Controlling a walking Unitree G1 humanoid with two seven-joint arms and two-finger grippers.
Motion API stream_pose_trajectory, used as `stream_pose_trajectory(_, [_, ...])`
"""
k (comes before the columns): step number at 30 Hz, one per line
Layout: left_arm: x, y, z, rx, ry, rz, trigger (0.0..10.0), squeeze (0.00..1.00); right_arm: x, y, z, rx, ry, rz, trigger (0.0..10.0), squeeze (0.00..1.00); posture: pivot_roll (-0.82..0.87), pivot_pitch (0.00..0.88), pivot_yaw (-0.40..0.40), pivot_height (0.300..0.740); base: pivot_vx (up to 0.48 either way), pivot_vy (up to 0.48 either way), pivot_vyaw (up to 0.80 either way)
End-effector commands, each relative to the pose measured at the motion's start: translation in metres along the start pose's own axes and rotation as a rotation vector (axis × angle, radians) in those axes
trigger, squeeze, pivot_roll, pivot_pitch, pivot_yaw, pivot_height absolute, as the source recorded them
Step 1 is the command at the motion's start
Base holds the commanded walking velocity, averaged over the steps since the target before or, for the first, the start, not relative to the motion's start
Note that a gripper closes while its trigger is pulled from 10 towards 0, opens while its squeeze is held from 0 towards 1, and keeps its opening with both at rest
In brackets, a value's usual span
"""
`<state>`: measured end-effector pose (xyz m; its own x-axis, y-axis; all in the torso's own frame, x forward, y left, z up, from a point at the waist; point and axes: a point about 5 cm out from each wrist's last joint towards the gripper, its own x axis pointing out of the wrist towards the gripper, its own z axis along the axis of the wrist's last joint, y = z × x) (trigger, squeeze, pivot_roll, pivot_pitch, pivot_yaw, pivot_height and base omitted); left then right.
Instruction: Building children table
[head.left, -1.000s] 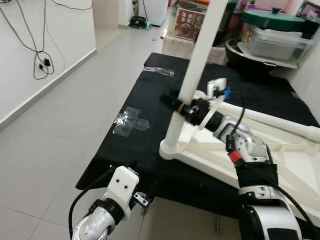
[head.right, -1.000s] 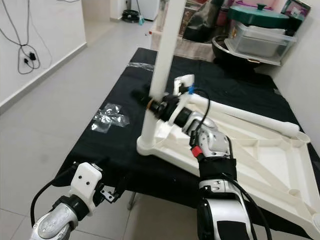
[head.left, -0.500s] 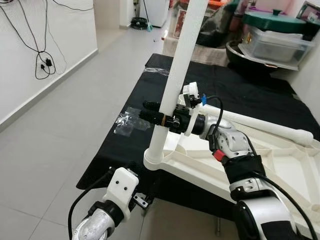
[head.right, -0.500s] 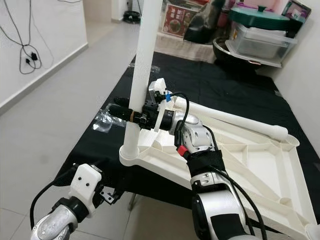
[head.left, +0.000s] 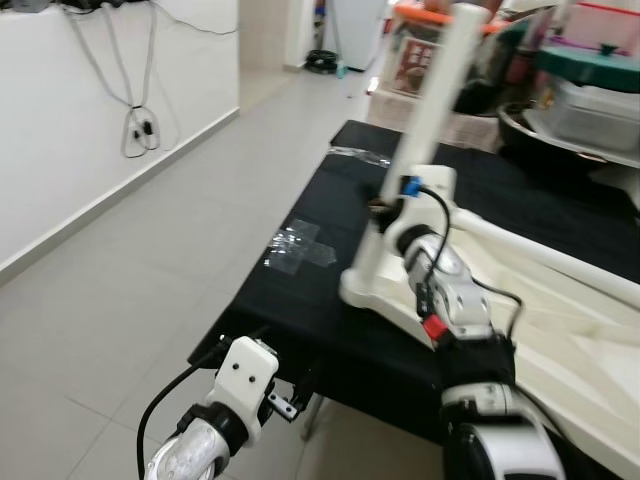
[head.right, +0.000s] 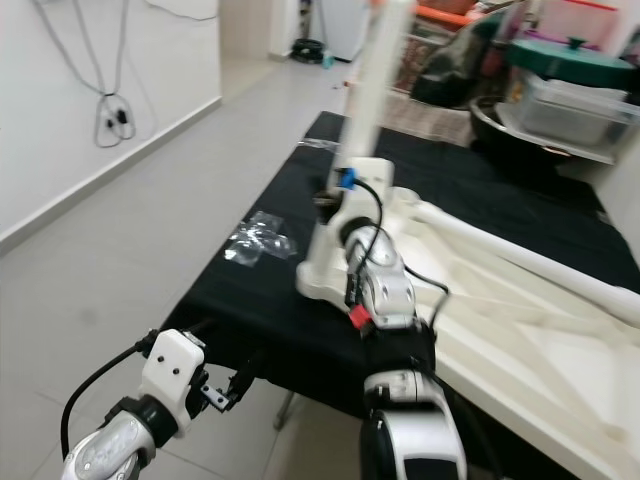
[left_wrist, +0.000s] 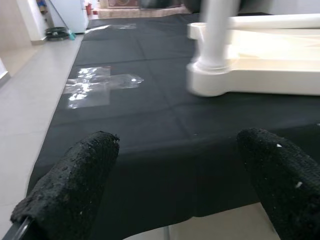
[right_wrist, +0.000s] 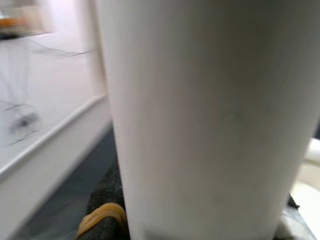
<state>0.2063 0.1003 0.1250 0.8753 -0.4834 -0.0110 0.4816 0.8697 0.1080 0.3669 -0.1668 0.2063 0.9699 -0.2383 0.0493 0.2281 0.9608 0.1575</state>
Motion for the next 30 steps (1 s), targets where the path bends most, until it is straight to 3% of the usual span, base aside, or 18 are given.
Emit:
stream_pose_trajectory(1, [0.001,-0.002,-0.003,-0.004,0.017,-0.017,10.0,0.00,-0.010,-0.027,-0.019,-0.015,0.082,-0.232,0.0,0.00,0.12,0.037,-0.136,0.740,0.000,0.000,0.00])
stream_pose_trajectory(8, [0.002,-0.002,-0.002,-0.002,0.016,-0.015,10.0,0.00,-0.021,0.001,-0.025,0.015,0.129,-0.255,0.0,0.00,0.12,0.051,-0.138,0.740,0.000,0.000,0.00])
stream_pose_trajectory(14, [0.002,-0.002,-0.002,-0.004,0.015,-0.013,10.0,0.00,-0.025,0.000,-0.023,-0.007,0.127,-0.314,0.0,0.00,0.11,0.055,-0.135,0.740,0.000,0.000,0.00])
stream_pose_trajectory(17, [0.002,-0.001,-0.002,-0.009,0.015,-0.013,10.0,0.00,-0.028,-0.009,-0.023,0.004,0.149,-0.363,0.0,0.00,0.11,0.058,-0.136,0.740,0.000,0.000,0.00])
stream_pose_trajectory(18, [0.003,-0.001,-0.002,-0.010,0.015,-0.013,10.0,0.00,-0.028,-0.006,-0.019,0.012,0.128,-0.329,10.0,0.00,0.10,0.059,-0.134,0.740,0.000,0.000,0.00])
stream_pose_trajectory(20, [0.003,-0.001,-0.002,-0.011,0.015,-0.013,10.0,0.00,-0.028,-0.004,-0.017,0.009,0.107,-0.303,10.0,0.00,0.10,0.059,-0.134,0.740,0.000,0.000,0.00])
stream_pose_trajectory(21, [0.004,-0.001,-0.002,-0.011,0.014,-0.013,10.0,0.00,-0.029,0.000,-0.014,0.004,0.083,-0.270,10.0,1.00,0.10,0.065,-0.131,0.740,0.000,0.000,0.00])
stream_pose_trajectory(28, [0.005,0.000,-0.003,-0.007,0.015,-0.014,10.0,0.00,-0.032,0.004,-0.019,-0.010,0.105,-0.266,10.0,1.00,0.10,0.058,-0.132,0.740,0.000,0.000,0.00])
stream_pose_trajectory(29, [0.005,0.000,-0.003,-0.007,0.015,-0.015,10.0,0.00,-0.032,0.004,-0.020,-0.008,0.109,-0.259,10.0,0.00,0.10,0.061,-0.132,0.740,0.000,0.000,0.00])
stream_pose_trajectory(30, [0.005,0.001,-0.003,-0.007,0.015,-0.015,10.0,0.00,-0.032,0.004,-0.021,-0.004,0.111,-0.255,10.0,0.00,0.10,0.060,-0.129,0.740,0.000,0.000,0.00])
